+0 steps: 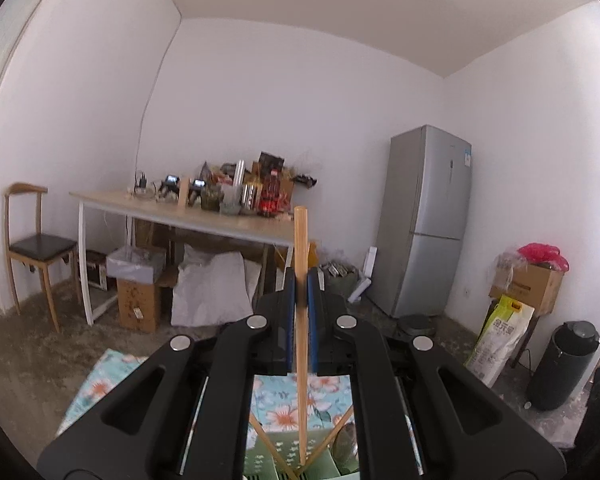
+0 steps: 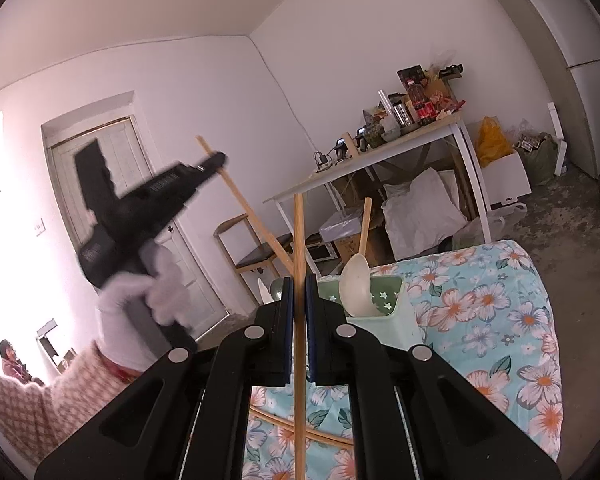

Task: Organize utensils
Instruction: 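Lower the chopstick into the caddy and open the left tool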

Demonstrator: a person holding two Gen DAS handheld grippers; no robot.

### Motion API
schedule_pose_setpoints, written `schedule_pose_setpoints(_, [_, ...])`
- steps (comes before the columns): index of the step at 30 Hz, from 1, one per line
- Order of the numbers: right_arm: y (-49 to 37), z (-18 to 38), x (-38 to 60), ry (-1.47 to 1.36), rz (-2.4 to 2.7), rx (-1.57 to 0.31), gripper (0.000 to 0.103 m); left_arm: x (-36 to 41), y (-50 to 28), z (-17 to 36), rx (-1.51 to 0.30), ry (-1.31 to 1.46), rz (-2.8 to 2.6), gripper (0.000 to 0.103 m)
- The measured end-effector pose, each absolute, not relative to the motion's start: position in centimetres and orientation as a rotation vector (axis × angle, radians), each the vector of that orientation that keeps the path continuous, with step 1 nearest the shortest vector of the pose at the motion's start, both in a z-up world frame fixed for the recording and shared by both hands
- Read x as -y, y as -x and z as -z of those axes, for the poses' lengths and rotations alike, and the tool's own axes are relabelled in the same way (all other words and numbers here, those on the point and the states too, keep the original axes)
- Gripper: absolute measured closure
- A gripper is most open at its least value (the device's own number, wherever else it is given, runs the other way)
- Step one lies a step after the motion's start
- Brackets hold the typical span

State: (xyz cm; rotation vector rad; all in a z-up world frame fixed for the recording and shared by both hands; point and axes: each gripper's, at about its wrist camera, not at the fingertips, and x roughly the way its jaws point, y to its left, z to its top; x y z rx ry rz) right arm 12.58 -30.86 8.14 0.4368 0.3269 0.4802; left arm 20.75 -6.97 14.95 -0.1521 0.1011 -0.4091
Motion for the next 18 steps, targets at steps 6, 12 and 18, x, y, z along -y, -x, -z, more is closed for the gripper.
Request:
schedule_pose_setpoints(6, [-13.3,-8.0,31.1,-0.431,-0.470,-0.342,0.097,6.9,-23.0,-12.0,-0.197,0.184,0.410,0.098])
schedule_pose_setpoints(12, [-13.4,-8.4,31.1,-0.421,-0.458,-0.347,0.097,6.2,-22.9,-11.7,-0.200,0.191,0.414,0.062])
schedule_pose_setpoints(18, [-13.5,-9.8,30.7,-0.400,-0.448,-0.323,0.097,4.5,-21.1,-12.8,-0.168,0.210,0.389,0.038])
